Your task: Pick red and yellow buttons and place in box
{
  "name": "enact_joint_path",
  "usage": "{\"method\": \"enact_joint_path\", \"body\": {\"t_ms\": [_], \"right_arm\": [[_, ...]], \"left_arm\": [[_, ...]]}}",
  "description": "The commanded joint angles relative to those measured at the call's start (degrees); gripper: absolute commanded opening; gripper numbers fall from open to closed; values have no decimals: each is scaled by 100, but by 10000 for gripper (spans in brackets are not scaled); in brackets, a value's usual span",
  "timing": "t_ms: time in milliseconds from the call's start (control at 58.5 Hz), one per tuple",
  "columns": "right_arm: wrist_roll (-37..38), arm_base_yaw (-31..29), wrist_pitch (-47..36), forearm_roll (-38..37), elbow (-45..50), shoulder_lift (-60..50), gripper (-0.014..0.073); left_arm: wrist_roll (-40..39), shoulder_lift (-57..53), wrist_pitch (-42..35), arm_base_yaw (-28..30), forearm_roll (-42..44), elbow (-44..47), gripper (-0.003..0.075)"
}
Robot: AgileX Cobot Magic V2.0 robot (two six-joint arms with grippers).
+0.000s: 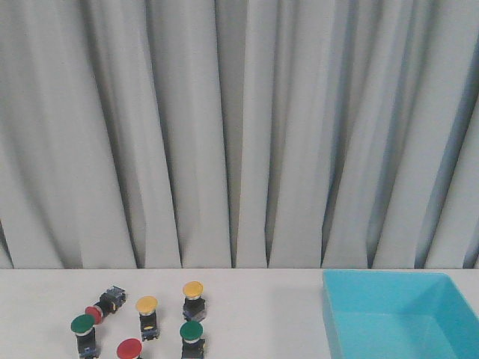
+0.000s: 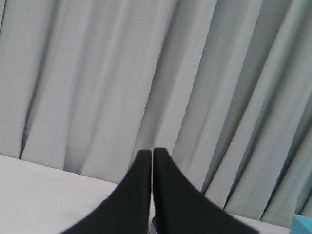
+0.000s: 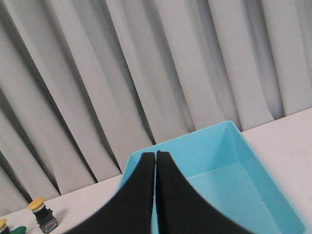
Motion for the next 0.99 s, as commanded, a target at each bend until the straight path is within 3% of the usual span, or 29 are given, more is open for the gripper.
{"method": "enact_joint_path", "body": {"t_ms": [0, 171, 308, 444, 581, 735, 974], "right_arm": [[1, -9, -335, 27, -169, -95, -4], [-52, -9, 252, -116, -1027, -95, 10], [-52, -9, 659, -282, -1560, -95, 72], [-27, -9, 810, -255, -1686, -95, 213], [-27, -9, 800, -64, -1686, -95, 415], [-13, -9, 546, 168, -1686, -95, 539], [-3, -9, 720, 532, -1686, -95, 547]], "left_arm": [[-175, -83, -439, -2, -41, -86, -4], [-175, -83, 54, -2, -41, -670, 13], [-175, -79, 594, -2, -41, -1243, 27], [-175, -71, 1133, -2, -41, -1717, 47], [-175, -71, 1378, -2, -41, -1891, 83], [-229, -71, 1490, -2, -54, -1907, 184], [-921, -71, 1239, -2, -48, -1907, 388]]}}
